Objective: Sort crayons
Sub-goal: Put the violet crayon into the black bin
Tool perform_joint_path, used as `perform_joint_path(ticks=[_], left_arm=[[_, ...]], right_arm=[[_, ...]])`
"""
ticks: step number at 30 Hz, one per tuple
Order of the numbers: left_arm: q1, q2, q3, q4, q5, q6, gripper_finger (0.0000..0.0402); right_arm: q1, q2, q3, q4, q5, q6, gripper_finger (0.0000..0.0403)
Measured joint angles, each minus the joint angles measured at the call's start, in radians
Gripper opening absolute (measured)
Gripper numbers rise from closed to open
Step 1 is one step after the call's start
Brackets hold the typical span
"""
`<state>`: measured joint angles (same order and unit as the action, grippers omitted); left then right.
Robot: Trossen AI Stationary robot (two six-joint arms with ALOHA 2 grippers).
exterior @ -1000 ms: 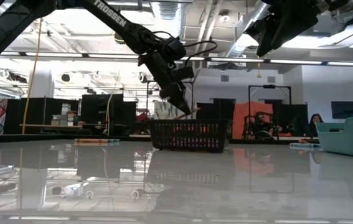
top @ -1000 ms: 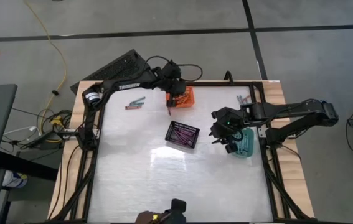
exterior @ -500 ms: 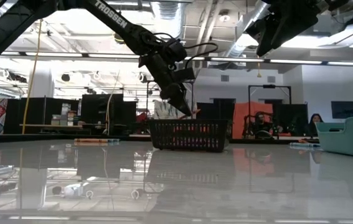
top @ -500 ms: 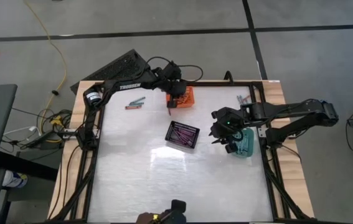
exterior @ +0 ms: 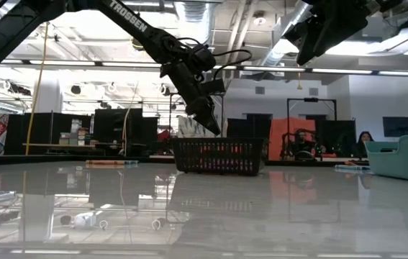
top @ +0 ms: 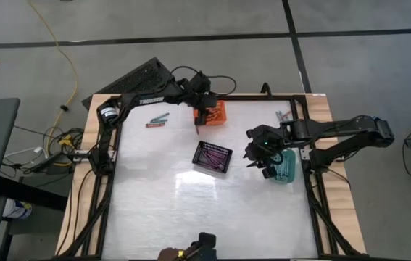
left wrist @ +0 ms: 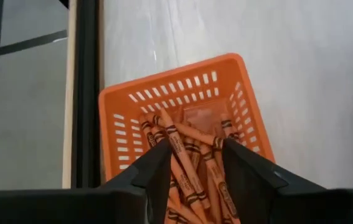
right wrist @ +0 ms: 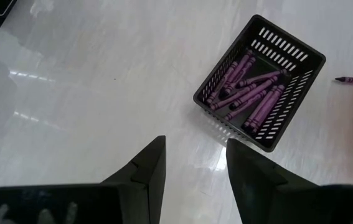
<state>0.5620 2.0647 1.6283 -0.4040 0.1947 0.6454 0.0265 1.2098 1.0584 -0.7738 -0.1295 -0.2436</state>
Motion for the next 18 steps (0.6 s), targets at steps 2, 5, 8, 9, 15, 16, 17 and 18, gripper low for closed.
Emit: perform_joint_path(ticks=[2, 5, 8, 9, 15, 16, 17, 18], left_arm=[[-0.004, -0.002, 0.0, -0.017, -0.009, 0.029, 0.0131], [-0.016, -0.025, 0.0, -0.077, -0.033, 0.102, 0.013], [-0.04, -0.056, 0.0, -0.196, -0.027, 0.23, 0.013], [-0.052, -0.063, 0.0, -0.229, -0.034, 0.27, 0.013], [-0.135, -0.068, 0.0, -0.336, -0.18, 0.452, 0.013], [-0.146, -0.068, 0.0, -0.342, -0.204, 0.466, 0.013], [-0.157, -0.068, 0.0, -0.342, -0.219, 0.471, 0.013], [-0.164, -0.068, 0.0, -0.339, -0.226, 0.471, 0.013]], right_arm=[[0.0, 0.0, 0.0, 0.0, 0.0, 0.0, 0.0161], [0.0, 0.0, 0.0, 0.0, 0.0, 0.0, 0.0161], [0.0, 0.0, 0.0, -0.005, 0.0, 0.0, 0.0161], [0.0, 0.0, 0.0, -0.004, 0.0, 0.0, 0.0161], [0.0, 0.0, 0.0, 0.007, 0.0, -0.008, 0.0161], [0.0, 0.0, 0.0, 0.01, 0.0, -0.008, 0.0161], [0.0, 0.0, 0.0, 0.011, 0.0, -0.008, 0.0161], [0.0, 0.0, 0.0, 0.011, 0.0, -0.006, 0.0161]])
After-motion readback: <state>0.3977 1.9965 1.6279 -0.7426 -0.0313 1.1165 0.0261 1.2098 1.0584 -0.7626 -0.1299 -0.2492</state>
